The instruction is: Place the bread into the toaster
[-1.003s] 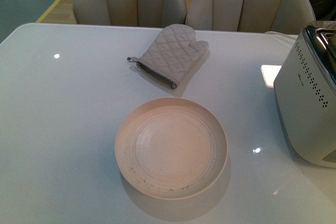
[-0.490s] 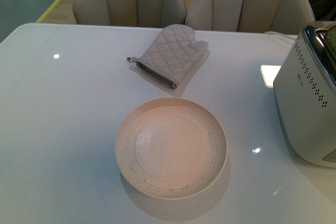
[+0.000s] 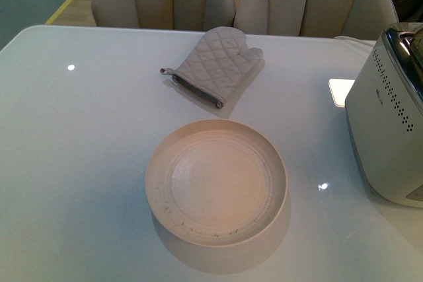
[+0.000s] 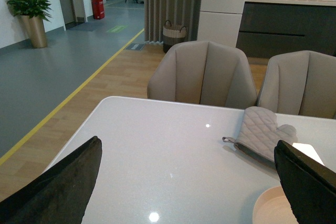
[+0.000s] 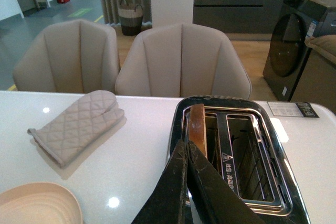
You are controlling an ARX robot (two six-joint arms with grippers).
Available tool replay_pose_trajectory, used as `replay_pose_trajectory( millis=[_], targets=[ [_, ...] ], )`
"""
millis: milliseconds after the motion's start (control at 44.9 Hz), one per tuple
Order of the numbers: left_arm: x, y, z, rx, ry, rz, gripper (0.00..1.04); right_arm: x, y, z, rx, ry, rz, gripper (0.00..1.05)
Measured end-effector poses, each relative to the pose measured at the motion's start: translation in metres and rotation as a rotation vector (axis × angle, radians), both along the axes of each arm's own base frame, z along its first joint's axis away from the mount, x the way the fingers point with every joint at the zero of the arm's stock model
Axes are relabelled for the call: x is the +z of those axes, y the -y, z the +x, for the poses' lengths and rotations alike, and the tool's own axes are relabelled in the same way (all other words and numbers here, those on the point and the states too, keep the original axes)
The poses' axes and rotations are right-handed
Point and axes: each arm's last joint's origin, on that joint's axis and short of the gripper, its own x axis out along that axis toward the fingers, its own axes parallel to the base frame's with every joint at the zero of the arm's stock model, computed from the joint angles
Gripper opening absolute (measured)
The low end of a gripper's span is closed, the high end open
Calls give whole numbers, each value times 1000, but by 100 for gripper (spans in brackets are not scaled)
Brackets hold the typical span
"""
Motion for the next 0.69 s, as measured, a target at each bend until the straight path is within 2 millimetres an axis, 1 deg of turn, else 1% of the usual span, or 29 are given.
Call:
replay_pose_trajectory(
  millis=[245, 423, 691],
  targets=[
    [0, 0, 0, 0, 0, 0, 98, 1, 0, -19, 0, 0, 0, 2],
    [0, 0, 0, 0, 0, 0, 98, 6, 0, -29, 0, 18, 0, 2],
    [0, 0, 0, 0, 0, 0, 98, 10, 0, -40, 0, 29, 0, 2]
  ],
)
